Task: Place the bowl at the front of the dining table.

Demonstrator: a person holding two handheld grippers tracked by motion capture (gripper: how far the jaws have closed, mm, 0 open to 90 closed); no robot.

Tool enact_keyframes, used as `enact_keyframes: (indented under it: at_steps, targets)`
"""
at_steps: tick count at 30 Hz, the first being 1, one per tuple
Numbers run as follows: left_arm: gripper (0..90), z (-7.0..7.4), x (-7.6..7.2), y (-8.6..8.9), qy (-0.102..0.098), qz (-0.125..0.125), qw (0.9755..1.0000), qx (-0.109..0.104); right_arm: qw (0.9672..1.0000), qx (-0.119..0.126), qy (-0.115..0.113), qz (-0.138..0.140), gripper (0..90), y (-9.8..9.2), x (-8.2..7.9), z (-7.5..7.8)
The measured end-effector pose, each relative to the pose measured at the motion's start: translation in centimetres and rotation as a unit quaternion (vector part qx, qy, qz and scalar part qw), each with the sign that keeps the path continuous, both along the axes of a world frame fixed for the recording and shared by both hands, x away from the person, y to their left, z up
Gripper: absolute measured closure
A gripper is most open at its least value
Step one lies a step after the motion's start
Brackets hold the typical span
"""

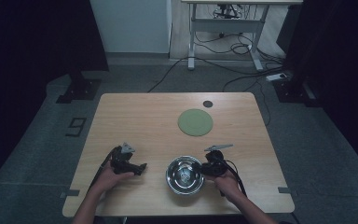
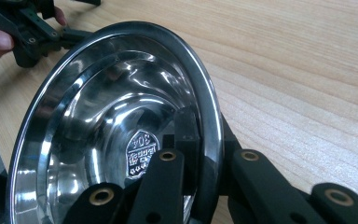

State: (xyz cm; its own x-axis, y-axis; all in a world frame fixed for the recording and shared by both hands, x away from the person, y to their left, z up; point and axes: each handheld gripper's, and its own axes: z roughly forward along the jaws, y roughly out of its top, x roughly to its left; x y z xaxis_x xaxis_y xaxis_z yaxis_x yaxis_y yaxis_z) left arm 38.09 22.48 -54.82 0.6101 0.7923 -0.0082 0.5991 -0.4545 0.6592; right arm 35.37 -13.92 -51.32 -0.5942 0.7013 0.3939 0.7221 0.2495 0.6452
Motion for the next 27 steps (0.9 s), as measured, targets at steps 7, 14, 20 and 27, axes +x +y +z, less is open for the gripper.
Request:
enact_keyframes:
  at_steps: [7, 14, 20, 27]
  targets:
    - [0.0, 0.0, 0.0, 0.0, 0.000, 0.000, 1.0000, 0.000, 1.0000, 0.006, -0.003, -0.003, 86.1, -0.1, -0.1, 0.2]
    - [0.0, 0.0, 0.0, 0.0, 0.000, 0.000, 1.0000, 0.000, 0.9999, 0.011, -0.010, -0.008, 86.1, -0.4, 0.0, 0.5]
    - [0.0, 0.0, 0.0, 0.0, 0.000, 0.000, 1.0000, 0.000, 0.9995, 0.019, -0.017, -0.021, 86.1, -0.8, 0.0, 0.9]
    - [0.0, 0.0, 0.0, 0.0, 0.000, 0.000, 1.0000, 0.000, 0.9991, 0.023, -0.022, -0.029, 86.1, -1.2, 0.1, 1.2]
